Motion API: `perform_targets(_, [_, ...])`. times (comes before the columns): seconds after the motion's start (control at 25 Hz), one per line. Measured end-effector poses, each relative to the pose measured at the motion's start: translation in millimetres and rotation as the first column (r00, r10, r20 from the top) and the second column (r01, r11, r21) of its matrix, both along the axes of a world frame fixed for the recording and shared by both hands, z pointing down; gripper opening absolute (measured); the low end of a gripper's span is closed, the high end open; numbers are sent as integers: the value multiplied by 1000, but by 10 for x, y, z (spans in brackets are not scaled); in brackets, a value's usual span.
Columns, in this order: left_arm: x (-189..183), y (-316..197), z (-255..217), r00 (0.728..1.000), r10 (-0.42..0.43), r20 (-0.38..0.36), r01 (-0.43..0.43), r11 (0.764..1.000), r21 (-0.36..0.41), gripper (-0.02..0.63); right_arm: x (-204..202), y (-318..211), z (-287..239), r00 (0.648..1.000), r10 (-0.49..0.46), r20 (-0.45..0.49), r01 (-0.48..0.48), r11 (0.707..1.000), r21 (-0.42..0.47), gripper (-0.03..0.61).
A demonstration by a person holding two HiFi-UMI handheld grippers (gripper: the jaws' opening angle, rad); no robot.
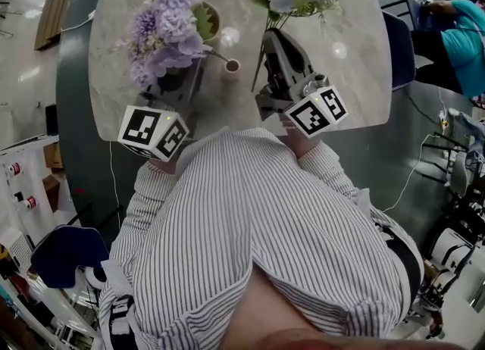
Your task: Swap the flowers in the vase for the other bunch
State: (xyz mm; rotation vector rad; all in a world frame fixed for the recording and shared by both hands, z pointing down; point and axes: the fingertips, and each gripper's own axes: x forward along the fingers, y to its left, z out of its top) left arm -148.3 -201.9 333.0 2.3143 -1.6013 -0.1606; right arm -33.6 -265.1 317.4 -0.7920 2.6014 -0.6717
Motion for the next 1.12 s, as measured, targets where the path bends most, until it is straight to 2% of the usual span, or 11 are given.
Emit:
perform_targets(0.48, [-81,-11,190,996,-93,-1,93,994,-60,49,-59,-271,185,1000,-23,13,23,1000,-2,23])
perform_targets(1.12, [-152,-74,382,993,-115,-12,112,986,-123,49,-319,-531,387,997,-72,16,72,997,-26,23])
